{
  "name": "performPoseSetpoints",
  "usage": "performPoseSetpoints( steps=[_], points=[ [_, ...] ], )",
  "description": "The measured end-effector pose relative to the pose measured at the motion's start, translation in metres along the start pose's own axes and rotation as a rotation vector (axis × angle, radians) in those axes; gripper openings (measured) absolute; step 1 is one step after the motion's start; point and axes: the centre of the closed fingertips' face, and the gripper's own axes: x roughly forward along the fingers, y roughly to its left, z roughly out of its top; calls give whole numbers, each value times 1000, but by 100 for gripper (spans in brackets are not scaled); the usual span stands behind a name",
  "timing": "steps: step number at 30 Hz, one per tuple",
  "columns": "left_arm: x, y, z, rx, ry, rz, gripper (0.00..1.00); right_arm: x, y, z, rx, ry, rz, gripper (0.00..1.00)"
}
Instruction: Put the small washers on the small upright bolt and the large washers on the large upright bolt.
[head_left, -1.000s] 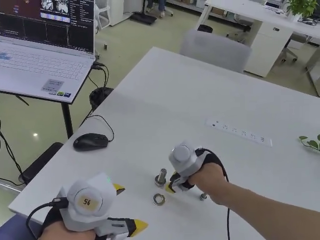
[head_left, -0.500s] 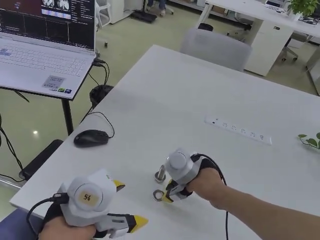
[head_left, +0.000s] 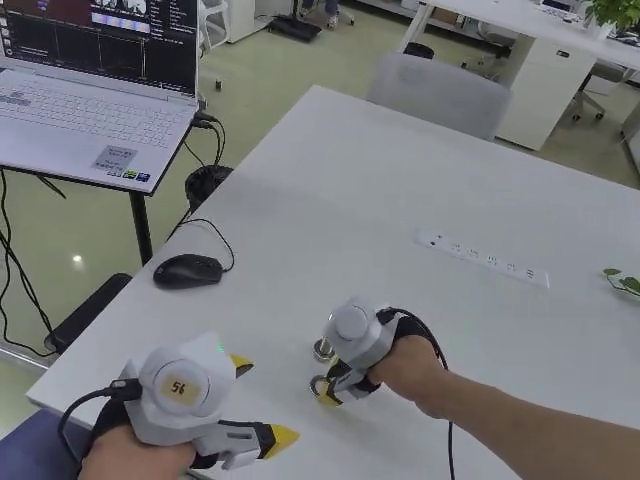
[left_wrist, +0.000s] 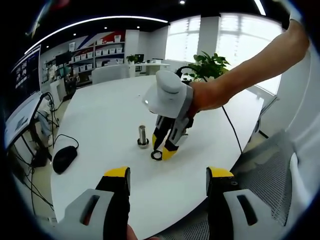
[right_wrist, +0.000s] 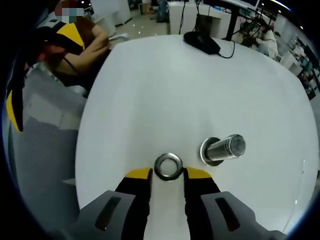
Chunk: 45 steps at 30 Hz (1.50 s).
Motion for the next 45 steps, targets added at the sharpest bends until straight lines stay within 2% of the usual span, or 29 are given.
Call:
performPoseSetpoints(
  steps=[5,6,11,16,20,35,45],
  points=[
    [0,0,0,-1,-1,-1,61,0,1,0,-61,9,-12,27],
    [1,0,0,-1,-2,-2,61,0,1,-1,-94,11,-15,27],
    [3,-2,2,0,-5,-6,61,0,1,-1,-86,12,-14,27],
    [5,-3,3,2,-5,-9,60,1,0,3,-91,-13,-15,26],
    [4,-3,4,4,-4,-9,60,2,2,3,-105,-3,-26,25],
    [1,0,2,6,1,-2,60,-5,9,-1,-53,-32,-38,23],
    [4,-4,5,14,0,-16,60,-17,4,-5,-13,-62,-61,23]
  ],
)
